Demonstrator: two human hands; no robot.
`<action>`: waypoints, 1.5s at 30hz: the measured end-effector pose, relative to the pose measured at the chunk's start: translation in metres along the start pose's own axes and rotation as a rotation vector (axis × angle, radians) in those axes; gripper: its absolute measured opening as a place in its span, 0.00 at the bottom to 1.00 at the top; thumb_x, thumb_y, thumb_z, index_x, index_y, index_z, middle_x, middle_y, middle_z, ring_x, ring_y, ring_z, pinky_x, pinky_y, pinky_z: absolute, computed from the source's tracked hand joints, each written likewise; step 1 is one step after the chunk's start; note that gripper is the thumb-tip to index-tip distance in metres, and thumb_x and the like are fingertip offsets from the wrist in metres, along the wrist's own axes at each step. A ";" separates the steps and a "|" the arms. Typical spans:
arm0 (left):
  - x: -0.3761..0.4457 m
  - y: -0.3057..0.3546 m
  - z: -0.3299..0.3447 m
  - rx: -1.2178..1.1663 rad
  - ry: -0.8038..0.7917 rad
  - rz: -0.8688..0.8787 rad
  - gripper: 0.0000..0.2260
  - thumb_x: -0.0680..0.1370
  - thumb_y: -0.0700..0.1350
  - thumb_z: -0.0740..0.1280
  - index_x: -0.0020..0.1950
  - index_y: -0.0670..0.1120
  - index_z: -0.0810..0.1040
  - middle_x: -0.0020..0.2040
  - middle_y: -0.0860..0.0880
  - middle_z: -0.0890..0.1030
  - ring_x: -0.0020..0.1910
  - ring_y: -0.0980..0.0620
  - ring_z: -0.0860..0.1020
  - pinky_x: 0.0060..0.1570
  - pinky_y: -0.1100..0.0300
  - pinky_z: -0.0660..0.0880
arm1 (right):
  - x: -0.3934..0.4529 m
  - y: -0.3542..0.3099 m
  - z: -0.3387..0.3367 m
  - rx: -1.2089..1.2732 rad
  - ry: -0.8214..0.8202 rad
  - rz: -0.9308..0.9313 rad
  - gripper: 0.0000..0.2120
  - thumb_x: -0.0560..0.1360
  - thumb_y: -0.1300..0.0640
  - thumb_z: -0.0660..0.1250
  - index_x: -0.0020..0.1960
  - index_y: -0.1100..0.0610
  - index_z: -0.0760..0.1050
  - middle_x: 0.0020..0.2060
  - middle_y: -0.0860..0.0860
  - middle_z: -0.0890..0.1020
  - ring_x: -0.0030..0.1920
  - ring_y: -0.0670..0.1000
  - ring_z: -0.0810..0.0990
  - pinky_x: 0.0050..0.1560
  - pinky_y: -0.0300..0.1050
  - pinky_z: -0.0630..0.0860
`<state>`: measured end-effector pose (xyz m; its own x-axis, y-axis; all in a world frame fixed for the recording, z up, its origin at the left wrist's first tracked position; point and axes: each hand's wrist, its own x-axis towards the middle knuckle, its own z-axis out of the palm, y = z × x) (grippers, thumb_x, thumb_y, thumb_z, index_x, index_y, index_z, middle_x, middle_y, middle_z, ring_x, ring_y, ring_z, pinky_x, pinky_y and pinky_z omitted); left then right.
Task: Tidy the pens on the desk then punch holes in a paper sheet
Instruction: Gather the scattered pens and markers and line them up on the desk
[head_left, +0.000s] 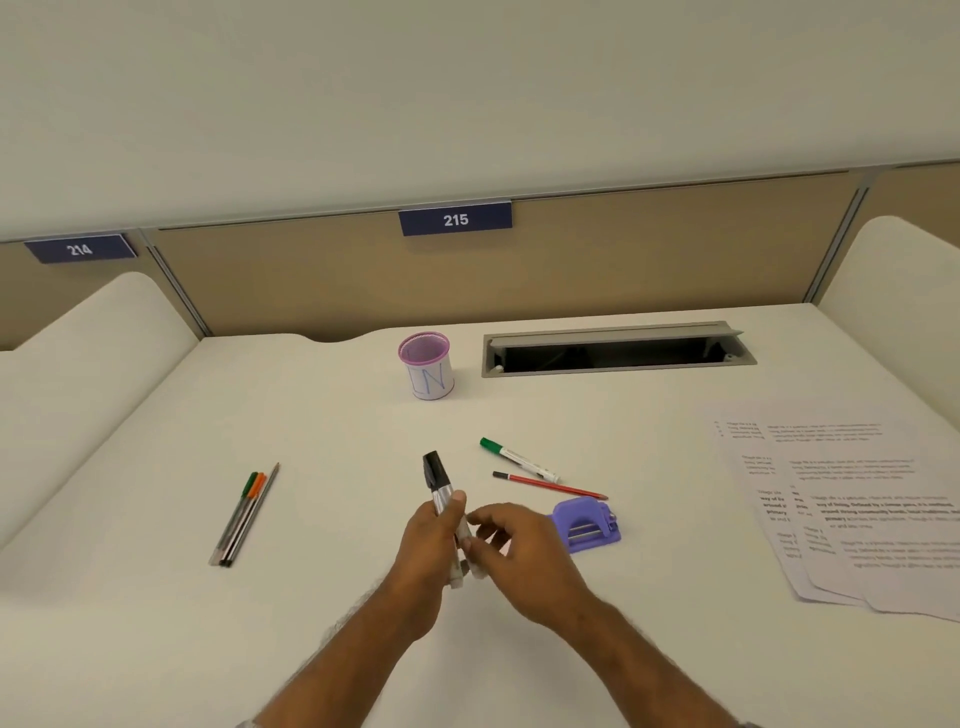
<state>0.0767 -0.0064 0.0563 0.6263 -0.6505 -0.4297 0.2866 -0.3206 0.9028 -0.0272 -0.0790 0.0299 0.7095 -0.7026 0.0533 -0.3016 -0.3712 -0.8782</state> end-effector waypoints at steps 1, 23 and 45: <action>0.003 0.000 -0.006 -0.030 -0.001 -0.011 0.12 0.82 0.54 0.62 0.56 0.46 0.76 0.46 0.45 0.79 0.44 0.46 0.78 0.44 0.49 0.77 | 0.005 0.001 -0.002 -0.077 0.001 -0.021 0.12 0.74 0.46 0.68 0.56 0.45 0.78 0.44 0.40 0.80 0.42 0.43 0.79 0.46 0.38 0.78; 0.048 -0.012 -0.086 -0.173 -0.023 -0.072 0.07 0.84 0.48 0.60 0.51 0.46 0.72 0.36 0.49 0.73 0.24 0.56 0.67 0.25 0.62 0.65 | 0.109 0.033 -0.049 -0.985 -0.100 0.506 0.11 0.74 0.59 0.65 0.56 0.56 0.74 0.56 0.53 0.81 0.55 0.55 0.79 0.52 0.45 0.75; 0.046 0.006 -0.097 0.289 -0.116 0.260 0.23 0.66 0.66 0.74 0.48 0.51 0.73 0.37 0.57 0.79 0.32 0.61 0.72 0.31 0.68 0.69 | 0.100 -0.083 -0.018 -0.585 -0.420 0.036 0.05 0.72 0.60 0.72 0.47 0.54 0.84 0.39 0.45 0.83 0.40 0.46 0.80 0.38 0.35 0.72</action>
<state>0.1776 0.0283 0.0434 0.5605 -0.8033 -0.2014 -0.0966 -0.3050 0.9474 0.0574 -0.1291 0.1171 0.8419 -0.4720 -0.2615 -0.5381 -0.6988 -0.4712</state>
